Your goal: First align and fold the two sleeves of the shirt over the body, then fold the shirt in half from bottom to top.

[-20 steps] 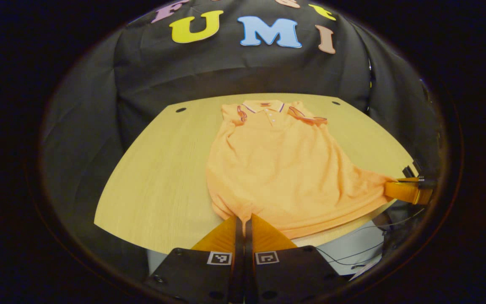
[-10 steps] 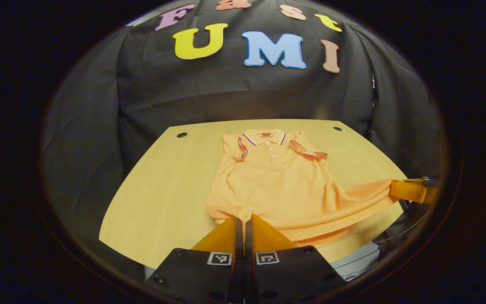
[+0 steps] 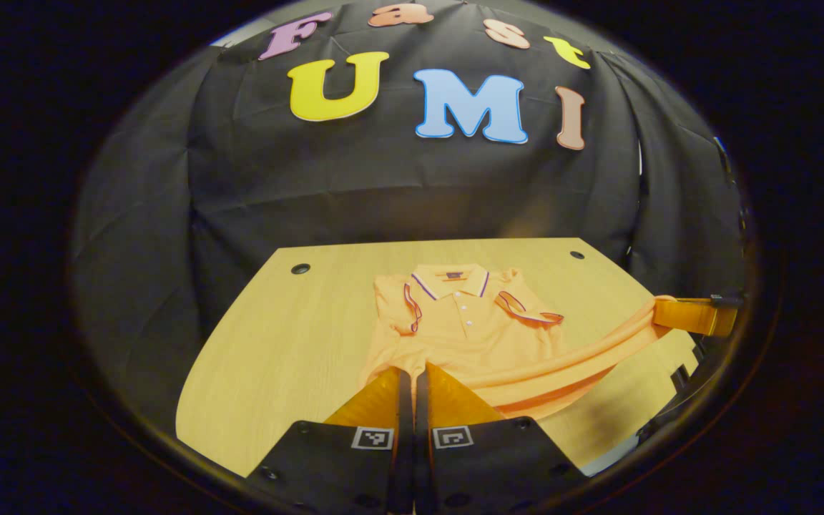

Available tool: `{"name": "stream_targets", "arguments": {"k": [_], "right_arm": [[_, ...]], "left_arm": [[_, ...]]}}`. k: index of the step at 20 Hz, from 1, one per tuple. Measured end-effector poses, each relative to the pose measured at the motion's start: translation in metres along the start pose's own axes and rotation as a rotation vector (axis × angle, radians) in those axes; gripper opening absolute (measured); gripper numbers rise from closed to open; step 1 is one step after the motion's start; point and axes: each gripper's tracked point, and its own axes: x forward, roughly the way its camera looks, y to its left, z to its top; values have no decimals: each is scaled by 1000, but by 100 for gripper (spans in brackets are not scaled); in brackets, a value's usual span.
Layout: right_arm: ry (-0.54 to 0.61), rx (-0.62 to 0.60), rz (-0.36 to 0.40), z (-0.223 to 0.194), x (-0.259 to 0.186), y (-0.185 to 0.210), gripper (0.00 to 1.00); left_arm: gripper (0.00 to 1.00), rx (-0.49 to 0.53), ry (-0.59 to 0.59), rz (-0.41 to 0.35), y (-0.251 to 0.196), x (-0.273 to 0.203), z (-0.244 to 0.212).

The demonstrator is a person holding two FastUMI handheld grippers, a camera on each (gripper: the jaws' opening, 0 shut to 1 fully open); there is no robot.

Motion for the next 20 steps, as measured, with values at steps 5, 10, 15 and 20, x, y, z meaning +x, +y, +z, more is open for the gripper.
{"name": "stream_targets", "arguments": {"k": [5, 10, 15, 20], "right_arm": [[-13, 14, -22, 40, 46, -6, 0], [-19, 23, -51, 75, 97, -10, 0], [-19, 37, -88, 102, 152, -15, 0], [-2, 29, -133, 119, 199, -18, 0]], "left_arm": [[6, 8, -23, -23, 8, 51, 41], [6, 70, -58, -42, 13, 106, 81], [6, 78, -84, -52, 23, 169, 100], [7, 46, -86, -63, 31, 228, 108]]}}
